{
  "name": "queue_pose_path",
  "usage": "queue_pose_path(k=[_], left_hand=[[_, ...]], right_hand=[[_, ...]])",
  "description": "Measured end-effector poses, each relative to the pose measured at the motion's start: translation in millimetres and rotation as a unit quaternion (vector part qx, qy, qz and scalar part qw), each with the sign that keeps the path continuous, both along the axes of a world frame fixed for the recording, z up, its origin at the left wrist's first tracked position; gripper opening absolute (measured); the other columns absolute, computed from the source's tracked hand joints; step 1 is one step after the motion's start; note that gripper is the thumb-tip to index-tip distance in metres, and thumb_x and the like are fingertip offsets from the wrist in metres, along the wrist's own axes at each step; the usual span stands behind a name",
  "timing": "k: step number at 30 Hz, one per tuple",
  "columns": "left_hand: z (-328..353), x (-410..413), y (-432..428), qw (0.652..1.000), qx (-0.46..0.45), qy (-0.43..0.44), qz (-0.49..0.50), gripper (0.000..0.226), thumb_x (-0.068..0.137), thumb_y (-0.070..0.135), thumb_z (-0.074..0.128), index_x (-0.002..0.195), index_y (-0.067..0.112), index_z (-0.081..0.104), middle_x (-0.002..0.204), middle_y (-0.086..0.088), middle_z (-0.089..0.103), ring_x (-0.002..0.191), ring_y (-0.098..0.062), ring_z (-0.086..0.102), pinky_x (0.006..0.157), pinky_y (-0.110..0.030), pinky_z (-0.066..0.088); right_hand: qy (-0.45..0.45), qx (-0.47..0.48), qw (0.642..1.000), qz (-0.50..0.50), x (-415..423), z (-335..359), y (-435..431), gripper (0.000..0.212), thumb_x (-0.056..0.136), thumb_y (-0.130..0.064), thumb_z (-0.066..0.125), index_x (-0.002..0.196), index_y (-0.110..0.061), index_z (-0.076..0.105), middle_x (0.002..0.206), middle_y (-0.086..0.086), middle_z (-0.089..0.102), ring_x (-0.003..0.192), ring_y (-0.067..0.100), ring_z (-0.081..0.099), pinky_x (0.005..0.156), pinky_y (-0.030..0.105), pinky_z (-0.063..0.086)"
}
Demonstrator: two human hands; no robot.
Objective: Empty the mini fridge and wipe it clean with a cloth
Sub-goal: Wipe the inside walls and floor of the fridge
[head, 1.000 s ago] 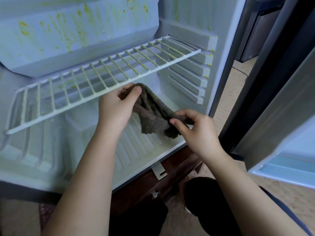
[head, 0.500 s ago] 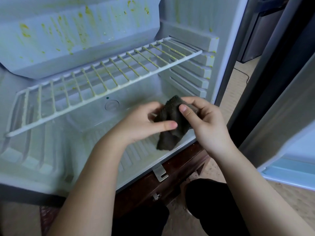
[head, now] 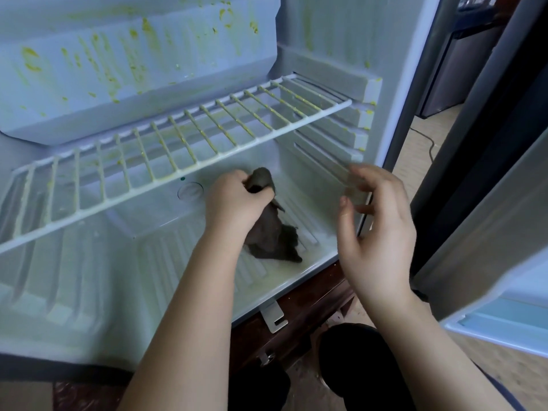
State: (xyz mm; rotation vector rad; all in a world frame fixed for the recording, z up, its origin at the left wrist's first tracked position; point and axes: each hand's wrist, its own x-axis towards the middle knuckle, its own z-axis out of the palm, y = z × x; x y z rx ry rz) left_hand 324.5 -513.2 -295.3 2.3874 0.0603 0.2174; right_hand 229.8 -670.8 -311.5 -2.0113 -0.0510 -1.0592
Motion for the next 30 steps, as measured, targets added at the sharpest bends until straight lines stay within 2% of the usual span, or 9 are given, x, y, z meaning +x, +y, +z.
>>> queue_pose_path(k=[5,10,12,16,21,24,25,28,30], left_hand=[[0.3,36.8,-30.0,0.991,-0.074,-0.11,0.018,0.028,0.082,0.027,0.073,0.097,0.005,0.067,0.096,-0.01,0.07,0.096,-0.028,0.064,0.08,-0.032,0.047],[-5.3,51.4,-58.4,0.953,-0.226,-0.199,0.046,0.023,0.086,0.013,0.071,0.106,0.003,0.065,0.094,0.003,0.064,0.095,-0.022,0.061,0.079,-0.016,0.038],[-11.0,56.1,-67.3,0.956,-0.233,-0.176,0.038,0.032,0.092,0.011,0.063,0.123,0.001,0.06,0.118,-0.007,0.065,0.113,-0.025,0.059,0.093,-0.018,0.039],[-21.3,60.4,-77.2,0.973,-0.222,-0.051,-0.032,0.051,0.103,0.014,0.043,0.152,0.013,0.028,0.153,-0.009,0.038,0.139,-0.023,0.036,0.111,-0.022,0.024],[-25.0,59.2,-71.1,0.954,-0.299,0.003,-0.034,0.051,0.103,0.014,0.04,0.152,0.023,0.029,0.153,0.004,0.038,0.139,-0.013,0.037,0.111,-0.021,0.027],[-13.2,40.8,-80.2,0.935,-0.351,-0.023,-0.038,0.05,0.1,0.009,0.041,0.149,0.02,0.037,0.141,0.009,0.048,0.119,0.001,0.05,0.095,-0.005,0.034],[-8.2,34.5,-84.0,0.932,-0.357,-0.042,-0.045,0.05,0.099,0.007,0.041,0.148,0.018,0.038,0.145,0.007,0.046,0.122,-0.001,0.048,0.101,-0.008,0.034],[-3.3,27.8,-87.5,0.93,-0.346,-0.097,-0.08,0.058,0.089,0.019,0.038,0.146,0.023,0.043,0.15,-0.009,0.044,0.138,-0.03,0.039,0.115,-0.051,0.03],[-9.7,34.7,-82.8,0.934,-0.336,-0.082,-0.094,0.057,0.089,0.02,0.038,0.146,0.027,0.042,0.149,-0.01,0.045,0.137,-0.035,0.04,0.113,-0.051,0.033]], right_hand=[[-0.011,-0.04,0.997,-0.07,3.2,-0.4,1.7,0.054,0.084,0.005,0.057,0.135,0.008,0.042,0.144,0.022,0.037,0.138,0.028,0.033,0.115,0.034,0.026],[0.038,-0.053,0.997,-0.048,10.9,-10.7,-2.2,0.071,0.084,0.005,0.055,0.147,0.009,0.02,0.155,0.014,0.013,0.148,0.022,0.011,0.119,0.028,0.012],[0.038,-0.049,0.997,-0.043,10.7,-12.0,-3.7,0.072,0.084,0.004,0.053,0.147,0.007,0.02,0.156,0.012,0.012,0.148,0.02,0.011,0.118,0.024,0.013],[0.036,-0.038,0.998,-0.025,10.0,-11.4,-8.2,0.07,0.084,0.005,0.051,0.148,0.004,0.022,0.157,0.017,0.016,0.148,0.019,0.014,0.116,0.018,0.015],[0.037,-0.016,0.999,-0.006,7.5,-10.4,-9.5,0.071,0.084,0.007,0.052,0.148,0.002,0.023,0.157,0.016,0.017,0.148,0.019,0.014,0.115,0.016,0.015],[0.035,-0.009,0.999,-0.013,8.3,-9.5,-7.1,0.072,0.083,0.009,0.052,0.148,0.003,0.022,0.157,0.015,0.016,0.148,0.02,0.014,0.116,0.017,0.015],[0.034,-0.008,0.999,-0.015,9.1,-9.2,-5.8,0.073,0.082,0.01,0.052,0.148,0.003,0.022,0.157,0.015,0.016,0.148,0.021,0.014,0.116,0.019,0.015],[0.032,-0.004,0.999,-0.02,10.0,-9.1,-3.3,0.074,0.08,0.012,0.051,0.148,0.003,0.022,0.157,0.015,0.016,0.148,0.022,0.014,0.117,0.021,0.015],[0.031,-0.002,0.999,-0.021,9.8,-8.9,-3.4,0.076,0.079,0.014,0.051,0.148,0.002,0.022,0.157,0.014,0.016,0.148,0.021,0.014,0.116,0.02,0.015]])
